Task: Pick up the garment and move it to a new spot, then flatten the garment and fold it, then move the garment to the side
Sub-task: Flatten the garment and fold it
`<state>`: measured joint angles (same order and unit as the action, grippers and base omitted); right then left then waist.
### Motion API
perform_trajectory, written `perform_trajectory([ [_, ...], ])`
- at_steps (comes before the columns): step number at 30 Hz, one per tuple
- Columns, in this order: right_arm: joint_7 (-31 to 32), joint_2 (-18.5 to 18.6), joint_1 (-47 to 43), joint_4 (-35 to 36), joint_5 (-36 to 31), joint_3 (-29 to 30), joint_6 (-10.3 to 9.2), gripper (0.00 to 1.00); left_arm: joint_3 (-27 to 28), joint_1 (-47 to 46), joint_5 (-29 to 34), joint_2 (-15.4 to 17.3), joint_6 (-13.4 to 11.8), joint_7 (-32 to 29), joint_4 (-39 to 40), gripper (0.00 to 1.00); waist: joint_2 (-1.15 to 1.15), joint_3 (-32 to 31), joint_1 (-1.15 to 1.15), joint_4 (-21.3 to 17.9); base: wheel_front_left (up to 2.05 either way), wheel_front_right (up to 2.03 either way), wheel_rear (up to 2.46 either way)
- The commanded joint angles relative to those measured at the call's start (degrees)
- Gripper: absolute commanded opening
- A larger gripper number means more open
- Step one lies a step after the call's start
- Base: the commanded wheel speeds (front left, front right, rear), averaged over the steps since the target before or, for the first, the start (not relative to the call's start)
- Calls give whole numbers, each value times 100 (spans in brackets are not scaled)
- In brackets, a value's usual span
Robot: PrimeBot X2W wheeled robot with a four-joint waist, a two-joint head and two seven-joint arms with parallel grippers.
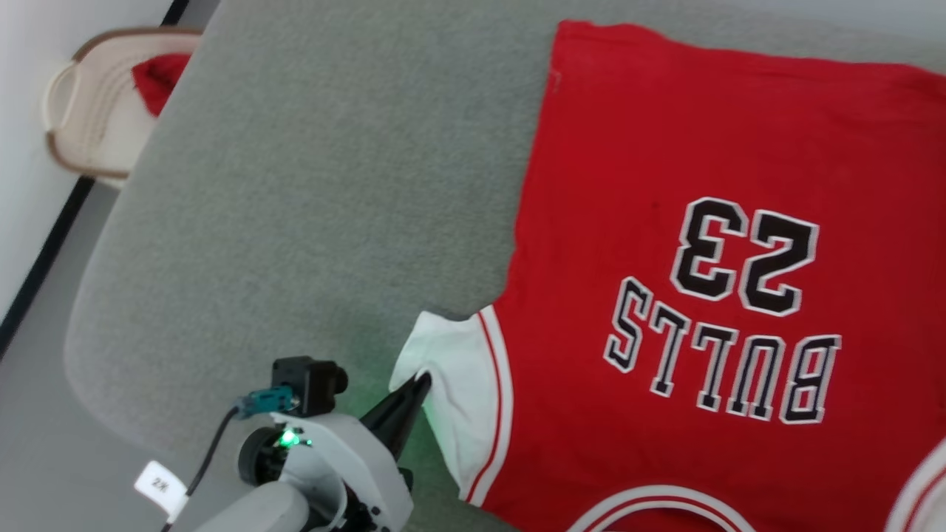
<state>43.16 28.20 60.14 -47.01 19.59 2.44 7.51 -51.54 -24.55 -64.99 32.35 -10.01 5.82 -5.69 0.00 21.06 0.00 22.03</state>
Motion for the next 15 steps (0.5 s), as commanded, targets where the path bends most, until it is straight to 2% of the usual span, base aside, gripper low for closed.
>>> perform_trajectory([
  [1, 21, -25, 55, -78, -68, 69, -4, 100, -15, -79, 32, -56, 47, 21, -28, 0, 0, 340, 0, 370, 0, 0, 0],
  [7, 130, -135, 326, -746, -670, 625, -4, 100, -116, -247, 53, -329, 266, 35, -343, 0, 0, 480, 0, 613, 0, 0, 0],
  [14, 20, -165, 247, -1346, -1611, 1422, -7, 100, -186, -333, 48, -523, 489, 74, -671, 0, 0, 564, 0, 789, 0, 0, 0],
  [15, 145, -212, 218, -1459, -1749, 1498, -7, 91, -192, -335, 41, -541, 501, 83, -712, 0, 0, 567, 0, 796, 0, 0, 0],
])
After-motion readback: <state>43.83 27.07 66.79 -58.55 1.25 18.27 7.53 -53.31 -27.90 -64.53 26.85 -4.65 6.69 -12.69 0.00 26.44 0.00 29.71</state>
